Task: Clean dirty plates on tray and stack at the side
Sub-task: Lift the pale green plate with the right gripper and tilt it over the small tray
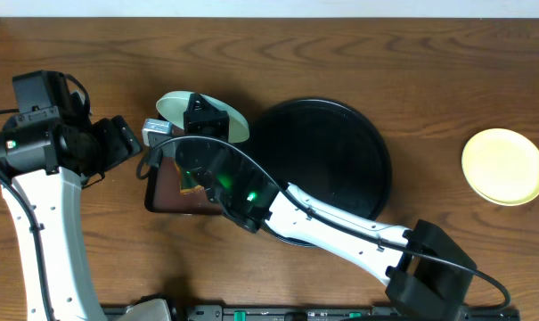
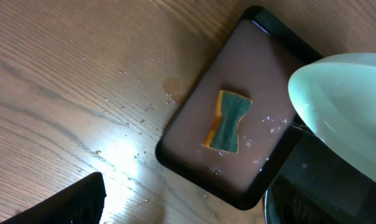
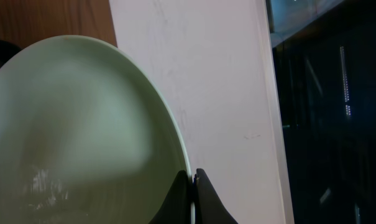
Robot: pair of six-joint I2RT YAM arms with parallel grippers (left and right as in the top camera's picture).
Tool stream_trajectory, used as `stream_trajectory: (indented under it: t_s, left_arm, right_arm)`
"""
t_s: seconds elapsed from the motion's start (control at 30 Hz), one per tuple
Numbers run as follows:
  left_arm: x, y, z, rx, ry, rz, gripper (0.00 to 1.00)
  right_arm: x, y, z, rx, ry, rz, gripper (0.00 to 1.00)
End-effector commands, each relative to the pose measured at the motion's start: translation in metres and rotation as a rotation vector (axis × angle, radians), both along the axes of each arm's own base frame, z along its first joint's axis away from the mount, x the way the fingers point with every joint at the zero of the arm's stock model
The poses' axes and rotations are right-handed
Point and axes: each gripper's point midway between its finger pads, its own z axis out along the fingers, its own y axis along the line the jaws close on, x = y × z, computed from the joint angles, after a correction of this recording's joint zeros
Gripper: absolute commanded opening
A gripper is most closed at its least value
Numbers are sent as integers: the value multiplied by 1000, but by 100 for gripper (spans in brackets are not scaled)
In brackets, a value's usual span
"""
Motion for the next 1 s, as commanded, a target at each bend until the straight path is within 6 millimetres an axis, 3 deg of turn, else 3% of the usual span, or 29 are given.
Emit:
stream_trajectory:
  t_s: [0.0, 0.47, 0.6, 0.67, 0.77, 0.87, 0.97]
  left_arm:
    - [-1, 3, 4, 8, -8, 15, 87]
    - [-1, 3, 4, 8, -8, 15, 86]
    - [-1, 3, 4, 7, -8, 16, 86]
    - [-1, 3, 4, 7, -8, 16, 86]
    - [-1, 3, 4, 7, -8, 16, 86]
    - [-1, 3, 4, 7, -8, 16, 86]
    - [-1, 3, 4, 7, -8, 16, 86]
  right_arm:
    - [-7, -3, 28, 37, -36, -2, 1]
    - [-6, -3, 37, 75, -58, -12, 1]
    - [-8, -1, 27, 107, -4, -4, 1]
    - [0, -10, 24, 56, -16, -35, 1]
    - [13, -26, 38, 223, -20, -126, 1]
    - [-2, -13, 21, 90, 12, -57, 1]
    - [0, -16, 27, 110, -9, -85, 1]
